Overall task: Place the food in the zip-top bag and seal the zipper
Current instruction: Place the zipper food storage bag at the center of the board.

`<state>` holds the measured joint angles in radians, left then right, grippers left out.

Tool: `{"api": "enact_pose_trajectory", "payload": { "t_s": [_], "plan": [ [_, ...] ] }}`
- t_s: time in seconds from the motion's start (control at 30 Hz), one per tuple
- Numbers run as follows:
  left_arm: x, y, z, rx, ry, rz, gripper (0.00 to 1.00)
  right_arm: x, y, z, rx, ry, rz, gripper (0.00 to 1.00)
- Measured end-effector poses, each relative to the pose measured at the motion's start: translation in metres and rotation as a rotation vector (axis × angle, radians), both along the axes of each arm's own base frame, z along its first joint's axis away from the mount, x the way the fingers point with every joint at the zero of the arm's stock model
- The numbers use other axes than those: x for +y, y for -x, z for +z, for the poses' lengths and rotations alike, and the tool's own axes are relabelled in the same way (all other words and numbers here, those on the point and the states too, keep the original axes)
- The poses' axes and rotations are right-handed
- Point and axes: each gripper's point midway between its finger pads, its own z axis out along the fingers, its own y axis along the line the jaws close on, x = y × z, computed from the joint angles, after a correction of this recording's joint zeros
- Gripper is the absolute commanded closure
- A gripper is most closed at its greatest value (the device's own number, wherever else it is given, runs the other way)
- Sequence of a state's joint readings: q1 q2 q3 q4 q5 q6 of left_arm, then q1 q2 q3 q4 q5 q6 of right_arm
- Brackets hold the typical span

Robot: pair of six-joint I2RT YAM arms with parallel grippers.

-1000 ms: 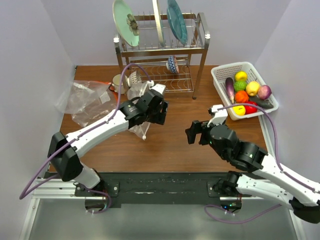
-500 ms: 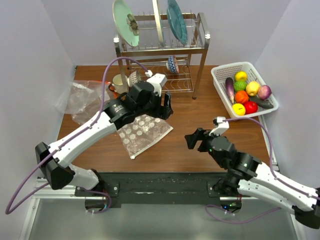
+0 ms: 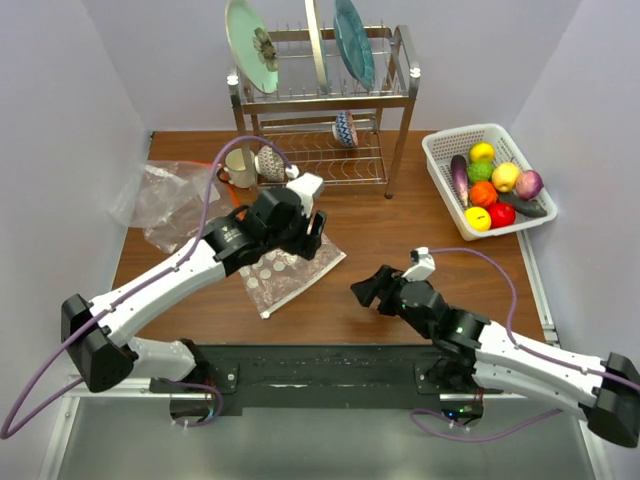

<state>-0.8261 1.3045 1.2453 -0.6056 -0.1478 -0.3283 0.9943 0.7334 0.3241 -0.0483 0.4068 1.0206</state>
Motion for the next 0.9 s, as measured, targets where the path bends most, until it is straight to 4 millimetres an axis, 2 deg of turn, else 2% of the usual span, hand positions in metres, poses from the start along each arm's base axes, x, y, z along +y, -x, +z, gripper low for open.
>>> {"api": "enact_pose_trajectory", "payload": {
  "t_s": [0.07, 0.17, 0.27, 0.37, 0.5, 0.63, 0.9],
  "plan": [
    [0.011, 0.003, -0.028, 0.023, -0.064, 0.018, 0.31, -0.006, 0.0, 0.01, -0.025, -0.055, -0.028, 0.2],
    [0.023, 0.008, -0.068, 0.052, -0.148, 0.04, 0.3, -0.019, -0.003, 0.037, -0.094, -0.136, -0.082, 0.2],
    [0.023, 0.018, -0.097, 0.058, -0.219, 0.024, 0.3, -0.029, -0.004, 0.049, -0.126, -0.154, -0.111, 0.2],
    [0.018, 0.024, -0.121, 0.052, -0.301, -0.005, 0.31, -0.036, -0.005, 0.053, -0.138, -0.129, -0.131, 0.2],
    [0.01, 0.026, -0.14, 0.03, -0.381, -0.034, 0.32, -0.043, -0.005, 0.053, -0.146, -0.099, -0.143, 0.2],
    [0.008, 0.024, -0.15, 0.012, -0.427, -0.037, 0.35, -0.047, -0.005, 0.055, -0.153, -0.087, -0.148, 0.2],
    [0.019, 0.026, -0.18, 0.013, -0.534, -0.037, 0.37, -0.054, -0.004, 0.063, -0.175, -0.082, -0.161, 0.2]
  ]
}}
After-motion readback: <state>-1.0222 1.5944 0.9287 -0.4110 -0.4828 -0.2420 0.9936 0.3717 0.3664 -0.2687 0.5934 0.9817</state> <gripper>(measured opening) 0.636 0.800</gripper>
